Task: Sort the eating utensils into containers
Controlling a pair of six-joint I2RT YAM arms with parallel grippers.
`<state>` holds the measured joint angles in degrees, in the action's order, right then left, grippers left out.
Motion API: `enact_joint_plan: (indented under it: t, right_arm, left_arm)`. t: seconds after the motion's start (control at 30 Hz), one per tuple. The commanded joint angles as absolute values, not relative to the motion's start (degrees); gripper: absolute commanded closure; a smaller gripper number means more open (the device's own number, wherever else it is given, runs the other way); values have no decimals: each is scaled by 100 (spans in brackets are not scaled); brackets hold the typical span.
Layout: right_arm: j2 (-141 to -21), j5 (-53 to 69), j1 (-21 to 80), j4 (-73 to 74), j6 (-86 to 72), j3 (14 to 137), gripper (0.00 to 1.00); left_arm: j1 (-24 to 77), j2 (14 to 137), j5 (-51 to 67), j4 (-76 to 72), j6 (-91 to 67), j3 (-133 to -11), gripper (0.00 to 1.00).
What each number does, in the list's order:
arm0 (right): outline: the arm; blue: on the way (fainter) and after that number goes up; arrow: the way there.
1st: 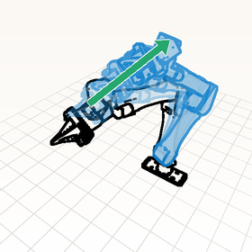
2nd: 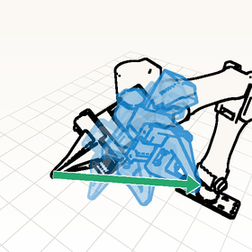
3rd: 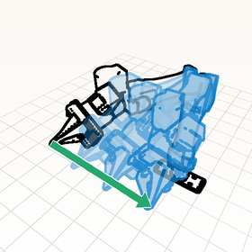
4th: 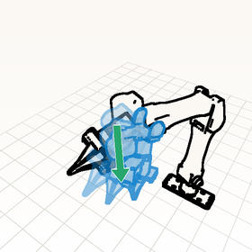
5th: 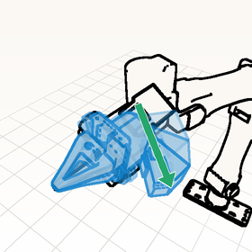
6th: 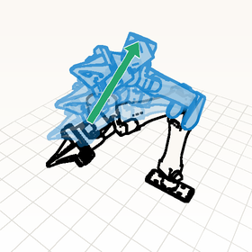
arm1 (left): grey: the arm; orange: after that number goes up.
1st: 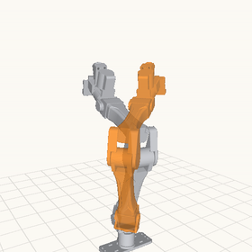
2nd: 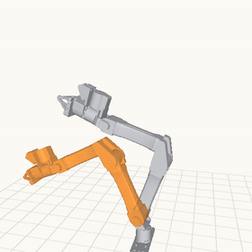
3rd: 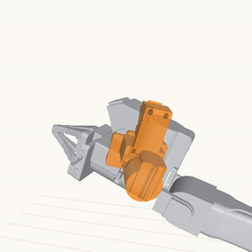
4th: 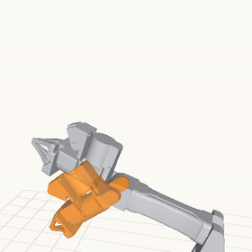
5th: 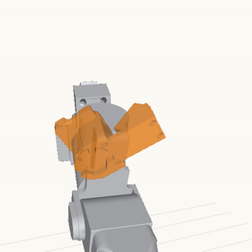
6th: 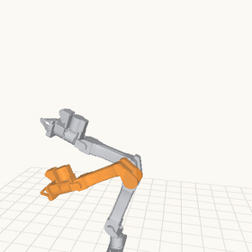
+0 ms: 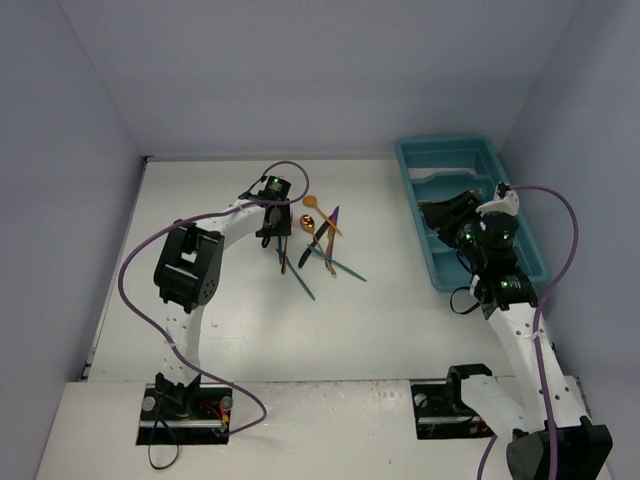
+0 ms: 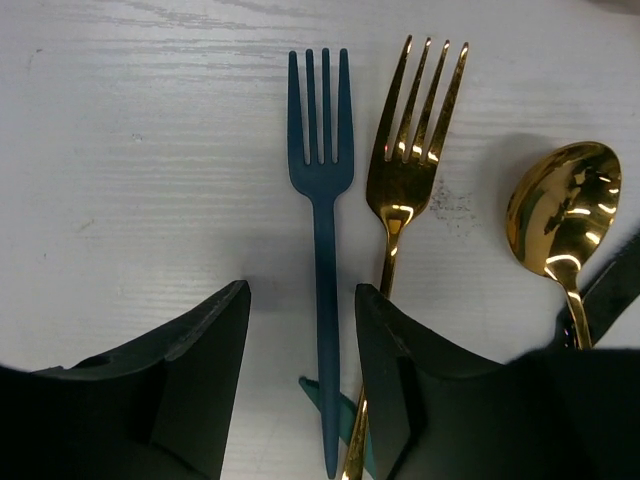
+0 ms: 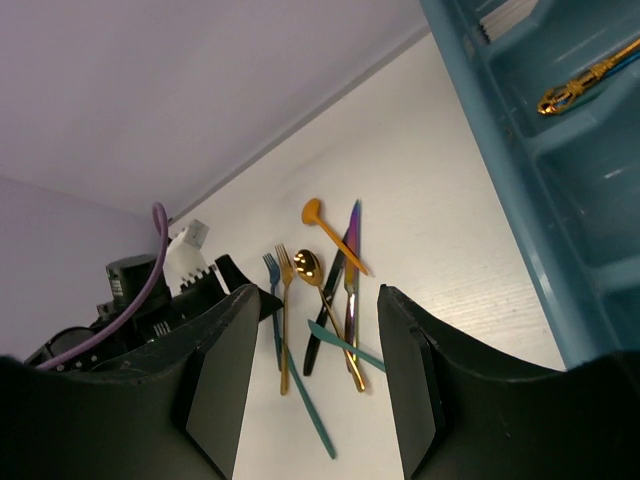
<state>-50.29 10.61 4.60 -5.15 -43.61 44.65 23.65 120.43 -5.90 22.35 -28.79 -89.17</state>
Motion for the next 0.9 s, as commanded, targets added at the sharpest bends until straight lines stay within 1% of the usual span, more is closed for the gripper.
enact_joint_plan:
  t: [0.0,0.13,0.23,0.3,0.37,0.4,0.47,0.57,0.7,0.73,0.8,0.83,0.87]
  right_arm:
    - [-4910,1135,476,-442,-4166,4360,52]
    - [-4843,1130,483,-343,-4157,4250,52]
    - [-4828,1105,478,-314,-4125,4239,52]
    - [-4834,1099,483,-303,-4086,4250,52]
    - [-4836,1140,508,-301,-4006,4302,52]
    - [-4841,1153,538,-305,-3966,4328,52]
    - [-4875,1297,602,-316,-3858,4430,52]
    - [-5036,1538,732,-325,-3687,4559,52]
    - [-5189,1706,1171,-438,-3630,4703,51]
    - [-5194,1705,1204,-448,-3630,4711,50]
    - [-5297,1637,1784,-679,-3621,4779,49]
    - [-5300,1610,1801,-752,-3621,4806,49]
    - [-5389,1579,2100,-860,-3614,4852,49]
  left_arm:
    - [2294,11980,-652,2198,-2698,-9357,59]
    - [2294,12141,-733,2202,-2676,-9417,68]
    - [2297,12260,-776,2221,-2657,-9477,81]
    - [2298,12323,-782,2232,-2646,-9523,88]
    - [2300,12329,-800,2230,-2630,-9538,96]
    - [2296,12307,-817,2226,-2617,-9543,99]
    - [2294,12199,-834,2183,-2578,-9529,100]
    - [2296,11694,-758,2079,-2573,-9393,100]
    - [2349,10711,-243,1701,-2761,-8975,100]
    - [2355,10653,-229,1679,-2768,-8948,100]
    - [2458,9902,155,1363,-2999,-8649,100]
    - [2503,9879,242,1278,-3064,-8539,100]
    - [2594,9573,306,1133,-3164,-8363,100]
